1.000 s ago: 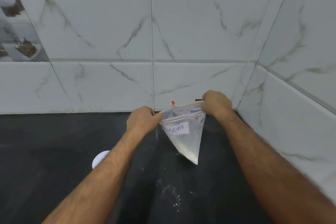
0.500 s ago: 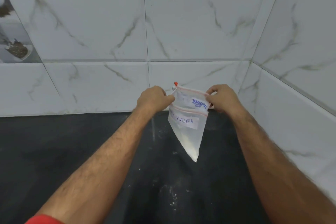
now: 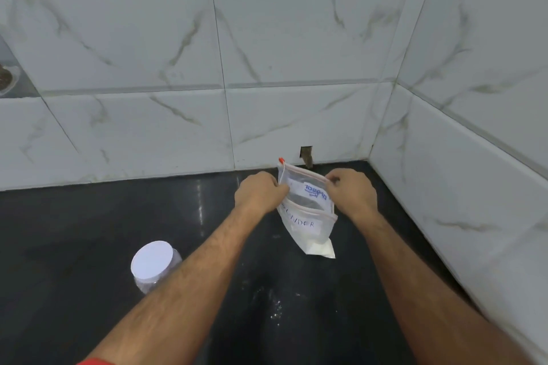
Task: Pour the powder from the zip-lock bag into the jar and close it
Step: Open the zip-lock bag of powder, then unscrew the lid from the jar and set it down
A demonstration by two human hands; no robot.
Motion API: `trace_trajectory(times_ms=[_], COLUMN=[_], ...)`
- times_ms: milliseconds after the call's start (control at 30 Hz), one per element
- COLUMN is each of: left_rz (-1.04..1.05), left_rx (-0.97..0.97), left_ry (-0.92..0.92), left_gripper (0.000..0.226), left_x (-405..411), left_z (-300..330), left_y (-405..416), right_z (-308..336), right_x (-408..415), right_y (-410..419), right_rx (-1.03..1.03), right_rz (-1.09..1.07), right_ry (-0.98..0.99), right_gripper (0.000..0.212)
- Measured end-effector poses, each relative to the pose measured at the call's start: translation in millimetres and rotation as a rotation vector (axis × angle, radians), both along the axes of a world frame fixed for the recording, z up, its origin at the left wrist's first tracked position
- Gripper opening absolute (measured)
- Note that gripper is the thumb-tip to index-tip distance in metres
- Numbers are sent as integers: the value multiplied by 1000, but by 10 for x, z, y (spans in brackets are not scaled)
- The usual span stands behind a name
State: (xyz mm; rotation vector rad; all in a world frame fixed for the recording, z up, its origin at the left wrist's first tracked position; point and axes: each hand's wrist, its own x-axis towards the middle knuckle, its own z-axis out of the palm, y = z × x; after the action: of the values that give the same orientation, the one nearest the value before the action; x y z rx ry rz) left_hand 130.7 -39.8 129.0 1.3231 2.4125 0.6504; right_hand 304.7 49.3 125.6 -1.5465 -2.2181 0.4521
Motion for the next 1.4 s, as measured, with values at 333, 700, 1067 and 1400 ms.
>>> trace_trajectory(times_ms=[333, 700, 1067, 1400], left_rz=[-40, -34, 7, -159], left_rx=[-19, 104, 149, -93], left_ry=[-22, -138, -99, -251], left_gripper=[42, 36, 17, 87], left_x=[-20, -356, -1320, -1681], left_z=[-60, -195, -404, -781], left_y=[-140, -491, -1333, -2035], right_z=[56, 216, -469, -1135], right_x=[-82, -431, -1128, -1519], right_y=[-254, -854, -1719, -1949], right_rx=[-58, 191, -211, -530], right_rz=[38, 73, 386, 426], right_ry=[6, 211, 193, 34], right_gripper=[38, 44, 29, 68])
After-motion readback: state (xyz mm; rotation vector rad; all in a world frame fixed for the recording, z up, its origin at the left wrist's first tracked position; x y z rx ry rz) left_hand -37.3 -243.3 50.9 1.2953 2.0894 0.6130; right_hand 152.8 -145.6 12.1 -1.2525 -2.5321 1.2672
